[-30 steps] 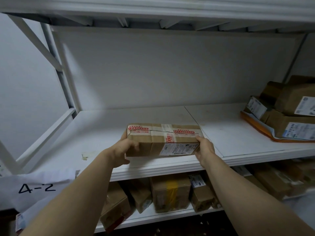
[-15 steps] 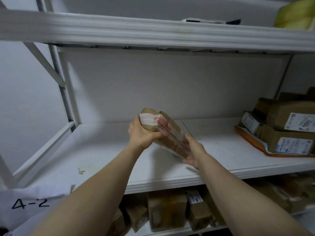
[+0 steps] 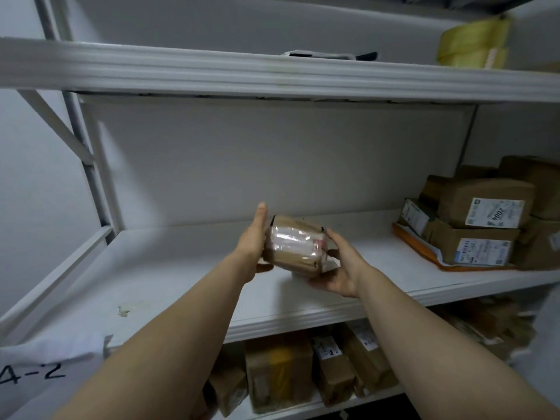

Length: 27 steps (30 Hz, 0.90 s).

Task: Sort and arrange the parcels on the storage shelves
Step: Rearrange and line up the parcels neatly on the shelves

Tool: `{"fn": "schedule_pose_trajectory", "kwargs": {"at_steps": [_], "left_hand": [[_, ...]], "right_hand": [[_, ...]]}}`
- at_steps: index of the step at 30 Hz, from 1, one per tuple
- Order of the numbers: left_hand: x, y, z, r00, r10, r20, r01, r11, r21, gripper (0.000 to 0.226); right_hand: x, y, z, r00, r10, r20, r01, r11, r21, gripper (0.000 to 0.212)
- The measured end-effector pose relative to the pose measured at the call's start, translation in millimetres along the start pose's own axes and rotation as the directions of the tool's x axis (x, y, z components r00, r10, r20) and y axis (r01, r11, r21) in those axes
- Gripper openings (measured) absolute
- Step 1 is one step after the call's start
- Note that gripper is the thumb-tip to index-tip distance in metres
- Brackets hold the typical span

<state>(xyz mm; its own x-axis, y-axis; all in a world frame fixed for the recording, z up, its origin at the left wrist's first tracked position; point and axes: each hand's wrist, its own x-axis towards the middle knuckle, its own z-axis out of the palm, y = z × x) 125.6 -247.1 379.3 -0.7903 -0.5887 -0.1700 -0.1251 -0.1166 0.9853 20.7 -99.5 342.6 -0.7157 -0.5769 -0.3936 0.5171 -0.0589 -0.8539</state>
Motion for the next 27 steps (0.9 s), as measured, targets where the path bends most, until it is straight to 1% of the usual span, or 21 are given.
{"fn": "schedule_pose_trajectory", "kwargs": {"at_steps": [3, 4, 5, 7, 10, 11, 14, 17, 19, 20, 21, 22, 24, 25, 26, 27], "left_hand": [[-5, -12, -1, 0.978, -0.177, 0.111, 0.169, 0.983, 0.078, 0.052], [-9, -18, -1, 0.963, -0.223, 0.149, 0.206, 0.971, 0.122, 0.046], [-14, -23, 1, 0.955, -0.246, 0.167, 0.22, 0.962, 0.159, 0.04], [-14, -35, 1, 0.959, -0.242, 0.147, 0.213, 0.959, 0.188, 0.036], [-21, -46, 2, 0.951, -0.253, 0.179, 0.208, 0.949, 0.235, 0.039], [-23, -49, 2, 0.947, -0.252, 0.199, 0.197, 0.945, 0.259, 0.04], [-27, -57, 5, 0.945, -0.232, 0.231, 0.153, 0.937, 0.315, 0.048], [-31, -61, 6, 0.948, -0.171, 0.269, 0.087, 0.951, 0.296, 0.056], [-38, -63, 9, 0.938, -0.154, 0.31, 0.034, 0.932, 0.361, 0.053], [-42, -64, 11, 0.937, -0.154, 0.313, 0.012, 0.911, 0.413, 0.049], [-45, -68, 13, 0.94, -0.141, 0.309, -0.017, 0.888, 0.459, 0.05], [-49, -70, 15, 0.947, -0.129, 0.295, -0.04, 0.861, 0.506, 0.059], [-52, -80, 17, 0.959, -0.114, 0.259, -0.07, 0.79, 0.608, 0.093], [-53, -87, 17, 0.966, -0.106, 0.237, -0.076, 0.759, 0.647, 0.102], [-56, -91, 18, 0.968, -0.108, 0.226, -0.072, 0.743, 0.665, 0.103], [-61, -95, 18, 0.97, -0.103, 0.221, -0.075, 0.738, 0.671, 0.1]], "right_hand": [[-8, 7, -5, 0.991, 0.114, 0.066, -0.111, 0.993, -0.046, 0.057], [-12, 11, -6, 0.986, 0.145, 0.08, -0.139, 0.988, -0.074, 0.059], [-16, 15, -8, 0.984, 0.159, 0.076, -0.151, 0.983, -0.107, 0.054], [-22, 24, -10, 0.989, 0.141, 0.052, -0.131, 0.977, -0.168, 0.042], [-24, 36, -14, 0.996, 0.077, 0.04, -0.067, 0.974, -0.215, 0.037], [-25, 39, -15, 0.997, 0.06, 0.048, -0.048, 0.974, -0.221, 0.042], [-25, 45, -17, 0.999, 0.036, 0.041, -0.026, 0.975, -0.221, 0.067], [-24, 50, -23, 1.0, -0.002, 0.019, 0.007, 0.968, -0.25, 0.063], [-26, 54, -29, 1.0, -0.008, -0.021, 0.001, 0.943, -0.332, 0.065], [-27, 56, -31, 0.999, -0.001, -0.041, -0.015, 0.927, -0.375, 0.064], [-29, 59, -33, 0.998, 0.008, -0.062, -0.033, 0.913, -0.407, 0.062], [-32, 60, -33, 0.997, 0.014, -0.081, -0.048, 0.899, -0.436, 0.059], [-42, 63, -35, 0.997, 0.011, -0.077, -0.045, 0.888, -0.458, 0.055], [-47, 66, -36, 0.998, -0.002, -0.07, -0.03, 0.889, -0.457, 0.053], [-53, 67, -37, 0.998, -0.019, -0.065, -0.012, 0.896, -0.444, 0.051], [-56, 70, -39, 0.997, -0.04, -0.073, 0.006, 0.913, -0.409, 0.051]]}}
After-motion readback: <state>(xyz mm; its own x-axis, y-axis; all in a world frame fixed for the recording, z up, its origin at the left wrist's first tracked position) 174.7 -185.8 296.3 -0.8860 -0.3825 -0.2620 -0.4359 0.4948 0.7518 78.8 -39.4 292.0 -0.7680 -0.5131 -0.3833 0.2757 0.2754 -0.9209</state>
